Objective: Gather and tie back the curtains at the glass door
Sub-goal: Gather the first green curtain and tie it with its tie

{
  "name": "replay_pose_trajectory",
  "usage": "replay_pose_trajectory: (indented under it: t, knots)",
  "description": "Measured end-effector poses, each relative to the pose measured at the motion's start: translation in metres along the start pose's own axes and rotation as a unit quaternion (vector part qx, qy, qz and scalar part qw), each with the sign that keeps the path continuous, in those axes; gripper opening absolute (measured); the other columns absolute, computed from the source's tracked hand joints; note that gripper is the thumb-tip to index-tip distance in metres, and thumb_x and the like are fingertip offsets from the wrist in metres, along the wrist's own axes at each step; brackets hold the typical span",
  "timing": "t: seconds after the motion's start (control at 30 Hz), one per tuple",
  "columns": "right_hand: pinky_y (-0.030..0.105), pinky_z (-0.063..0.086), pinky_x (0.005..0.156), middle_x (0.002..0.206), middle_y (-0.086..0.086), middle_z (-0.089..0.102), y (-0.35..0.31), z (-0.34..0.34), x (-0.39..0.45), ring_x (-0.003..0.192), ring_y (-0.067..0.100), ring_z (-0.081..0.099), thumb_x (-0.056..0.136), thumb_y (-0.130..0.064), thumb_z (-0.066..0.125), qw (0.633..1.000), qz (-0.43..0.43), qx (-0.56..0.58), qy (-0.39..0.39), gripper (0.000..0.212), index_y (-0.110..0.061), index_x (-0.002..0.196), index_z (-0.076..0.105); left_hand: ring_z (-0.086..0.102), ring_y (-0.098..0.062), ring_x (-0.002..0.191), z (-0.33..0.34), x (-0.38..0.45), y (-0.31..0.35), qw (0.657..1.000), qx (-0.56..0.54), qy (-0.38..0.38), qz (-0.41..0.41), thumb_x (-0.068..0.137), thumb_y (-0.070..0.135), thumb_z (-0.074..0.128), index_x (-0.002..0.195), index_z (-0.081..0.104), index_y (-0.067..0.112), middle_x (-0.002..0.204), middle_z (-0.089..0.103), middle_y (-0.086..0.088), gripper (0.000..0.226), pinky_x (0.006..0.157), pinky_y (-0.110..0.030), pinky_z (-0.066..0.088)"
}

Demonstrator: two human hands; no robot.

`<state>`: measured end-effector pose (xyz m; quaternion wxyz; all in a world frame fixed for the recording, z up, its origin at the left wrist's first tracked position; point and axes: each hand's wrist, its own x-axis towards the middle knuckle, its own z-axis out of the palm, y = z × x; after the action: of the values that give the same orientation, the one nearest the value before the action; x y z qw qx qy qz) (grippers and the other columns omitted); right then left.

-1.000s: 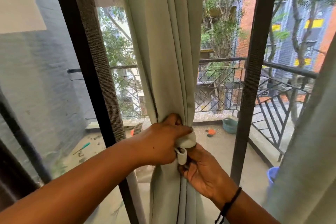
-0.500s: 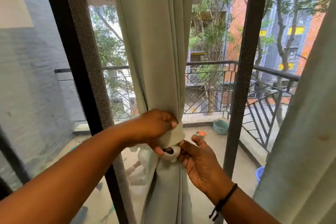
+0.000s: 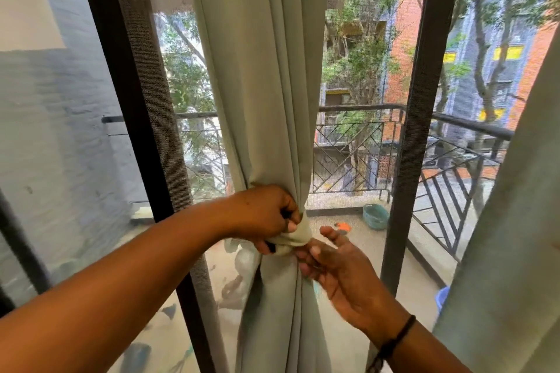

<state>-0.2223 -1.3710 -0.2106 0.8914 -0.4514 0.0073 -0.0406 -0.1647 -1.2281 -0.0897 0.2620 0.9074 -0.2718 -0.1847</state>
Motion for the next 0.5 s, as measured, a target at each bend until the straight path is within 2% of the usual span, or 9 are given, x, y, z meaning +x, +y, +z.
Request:
replay_pose_trajectory:
  t: [0.03, 0.1, 0.13, 0.2, 0.27, 0.33, 0.37, 0.43, 0.5]
  knots:
    - [0.029, 0.054, 0.073, 0.099, 0.011, 0.070, -0.003, -0.006, 0.001, 0.089, 0.028, 0.065, 0.078, 0.001, 0.067, 0.988, -0.049, -0.143, 0.030, 0.038, -0.014, 0.108, 0.050, 0.065, -0.016, 0.078, 0.001, -0.002, -0.001, 0.992, 0.121, 0.033, 0.030, 0.092, 0.015, 0.057, 0.104, 0.065, 0.022, 0.105, 0.062, 0.001, 0.016, 0.068, -0.028, 0.057]
    - [0.015, 0.048, 0.074, 0.110, -0.007, 0.061, -0.006, -0.017, 0.006, 0.098, 0.011, 0.059, 0.070, -0.020, 0.082, 0.919, -0.130, -0.366, 0.062, 0.055, -0.023, 0.112, 0.047, 0.059, -0.016, 0.099, 0.008, -0.004, -0.002, 0.905, 0.393, 0.125, 0.104, 0.087, 0.018, 0.055, 0.109, 0.066, 0.031, 0.111, 0.063, 0.008, 0.027, 0.075, -0.031, 0.049]
    - [0.008, 0.043, 0.075, 0.117, -0.018, 0.052, -0.006, -0.020, 0.007, 0.103, -0.004, 0.051, 0.061, -0.034, 0.085, 0.897, -0.137, -0.418, 0.036, 0.071, -0.029, 0.117, 0.043, 0.055, -0.017, 0.105, 0.012, -0.005, -0.002, 0.865, 0.455, 0.156, 0.144, 0.085, 0.019, 0.055, 0.109, 0.065, 0.032, 0.111, 0.063, 0.009, 0.029, 0.074, -0.031, 0.046]
    - [0.002, 0.035, 0.078, 0.123, -0.031, 0.037, -0.003, -0.021, 0.014, 0.108, -0.016, 0.038, 0.050, -0.045, 0.088, 0.884, -0.098, -0.457, -0.032, 0.098, -0.037, 0.128, 0.031, 0.052, -0.016, 0.108, 0.014, -0.005, 0.001, 0.842, 0.470, 0.175, 0.199, 0.085, 0.020, 0.055, 0.110, 0.065, 0.034, 0.110, 0.062, 0.011, 0.029, 0.072, -0.030, 0.044]
    - [0.006, 0.038, 0.086, 0.127, -0.027, 0.041, 0.006, -0.019, 0.025, 0.112, -0.012, 0.043, 0.049, -0.043, 0.090, 0.890, -0.076, -0.446, -0.057, 0.105, -0.038, 0.133, 0.027, 0.055, -0.014, 0.105, 0.013, -0.006, 0.005, 0.835, 0.455, 0.175, 0.258, 0.086, 0.021, 0.056, 0.111, 0.064, 0.034, 0.109, 0.061, 0.012, 0.030, 0.072, -0.027, 0.044]
    - [0.011, 0.044, 0.086, 0.122, -0.019, 0.055, 0.011, -0.012, 0.033, 0.107, -0.008, 0.055, 0.056, -0.028, 0.091, 0.901, -0.095, -0.418, -0.059, 0.093, -0.030, 0.132, 0.038, 0.058, -0.011, 0.101, 0.011, -0.006, 0.011, 0.840, 0.418, 0.174, 0.299, 0.088, 0.020, 0.054, 0.117, 0.058, 0.037, 0.110, 0.061, 0.013, 0.034, 0.071, -0.023, 0.042]
    - [0.008, 0.044, 0.081, 0.112, -0.021, 0.061, 0.012, -0.009, 0.036, 0.100, -0.013, 0.057, 0.062, -0.020, 0.088, 0.902, -0.109, -0.414, -0.058, 0.076, -0.027, 0.125, 0.046, 0.059, -0.010, 0.099, 0.008, -0.008, 0.016, 0.853, 0.385, 0.174, 0.306, 0.089, 0.019, 0.052, 0.122, 0.051, 0.040, 0.112, 0.062, 0.013, 0.038, 0.073, -0.022, 0.044]
    - [0.003, 0.042, 0.071, 0.090, -0.031, 0.065, 0.014, -0.005, 0.037, 0.086, -0.020, 0.057, 0.073, -0.017, 0.081, 0.883, -0.115, -0.450, -0.064, 0.043, -0.032, 0.107, 0.058, 0.061, -0.009, 0.093, -0.001, -0.018, 0.029, 0.871, 0.337, 0.179, 0.309, 0.090, 0.019, 0.045, 0.125, 0.040, 0.043, 0.109, 0.065, 0.012, 0.043, 0.074, -0.027, 0.051]
    - [0.005, 0.043, 0.070, 0.085, -0.026, 0.066, 0.019, -0.007, 0.039, 0.083, -0.017, 0.059, 0.076, -0.017, 0.075, 0.863, -0.093, -0.490, -0.084, 0.030, -0.036, 0.097, 0.063, 0.063, -0.010, 0.084, -0.010, -0.023, 0.043, 0.864, 0.310, 0.190, 0.349, 0.088, 0.027, 0.035, 0.122, 0.038, 0.041, 0.100, 0.068, 0.010, 0.037, 0.068, -0.029, 0.052]
